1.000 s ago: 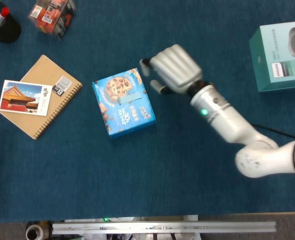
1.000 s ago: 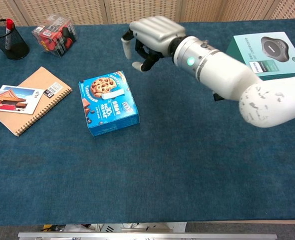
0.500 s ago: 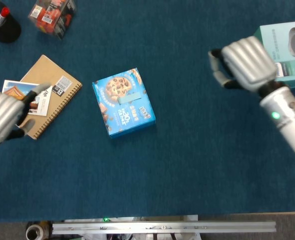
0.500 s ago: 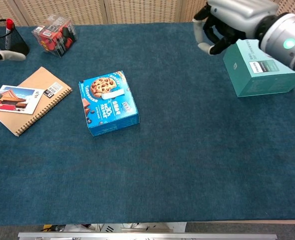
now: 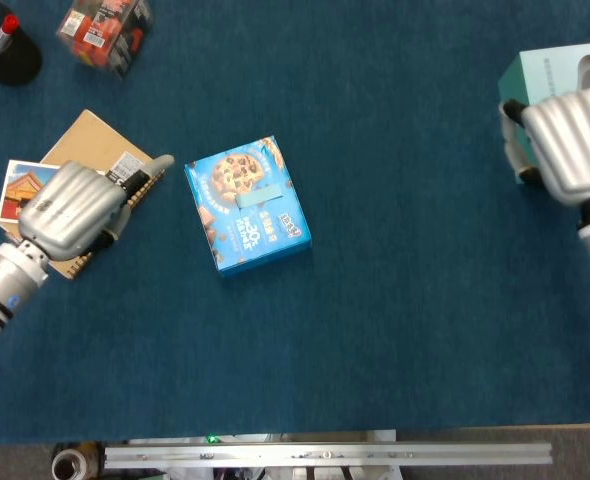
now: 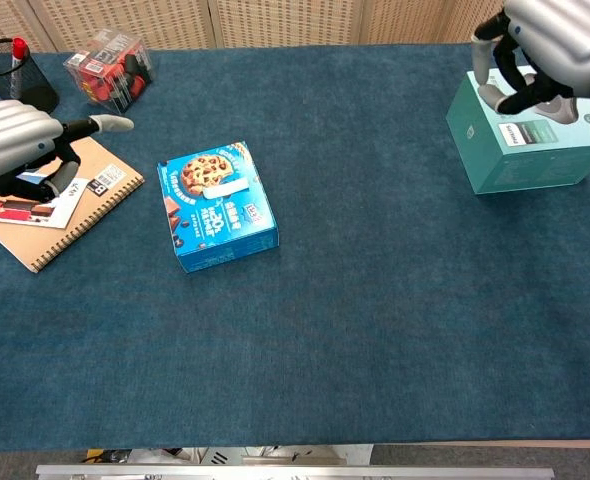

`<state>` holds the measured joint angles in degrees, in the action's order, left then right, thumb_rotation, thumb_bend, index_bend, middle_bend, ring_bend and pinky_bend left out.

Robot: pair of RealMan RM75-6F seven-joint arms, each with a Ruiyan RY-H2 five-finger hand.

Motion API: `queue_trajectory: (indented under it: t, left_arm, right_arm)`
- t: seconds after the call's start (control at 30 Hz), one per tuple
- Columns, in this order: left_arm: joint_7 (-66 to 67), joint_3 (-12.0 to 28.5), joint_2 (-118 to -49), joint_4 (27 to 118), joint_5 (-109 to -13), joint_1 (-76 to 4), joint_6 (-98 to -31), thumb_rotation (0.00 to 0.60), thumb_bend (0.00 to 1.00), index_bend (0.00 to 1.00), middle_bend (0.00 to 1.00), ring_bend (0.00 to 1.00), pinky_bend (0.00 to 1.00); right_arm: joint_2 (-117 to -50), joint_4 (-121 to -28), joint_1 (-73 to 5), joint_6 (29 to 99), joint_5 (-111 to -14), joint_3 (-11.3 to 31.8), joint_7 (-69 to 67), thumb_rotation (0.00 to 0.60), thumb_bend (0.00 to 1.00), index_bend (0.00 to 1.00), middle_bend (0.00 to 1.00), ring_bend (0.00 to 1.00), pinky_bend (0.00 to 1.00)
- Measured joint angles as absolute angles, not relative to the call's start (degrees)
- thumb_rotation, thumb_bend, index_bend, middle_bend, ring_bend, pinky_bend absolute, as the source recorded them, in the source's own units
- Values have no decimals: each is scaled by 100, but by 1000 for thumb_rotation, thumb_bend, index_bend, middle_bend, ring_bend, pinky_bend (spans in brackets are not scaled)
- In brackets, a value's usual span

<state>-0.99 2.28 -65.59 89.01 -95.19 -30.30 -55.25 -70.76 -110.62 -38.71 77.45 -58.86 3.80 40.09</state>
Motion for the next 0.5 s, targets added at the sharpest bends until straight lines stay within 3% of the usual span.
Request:
queue_trajectory:
  t: [0.3, 0.5]
  left_arm:
    - [156, 62, -6909, 8654, -9671, -3422, -5174, 600, 756, 46, 846, 964, 1000]
    - [220, -38, -7148, 8550, -9722, -3645, -5021, 600, 756, 60, 862, 978, 1000]
  right_arm:
    - [-7158, -11047, -3385, 8191, -5885, 249, 4191, 600, 421, 592, 809, 878, 1000]
    - [-7167, -10996, -3201, 8212, -5859, 265, 4212, 600, 420, 592, 810, 878, 1000]
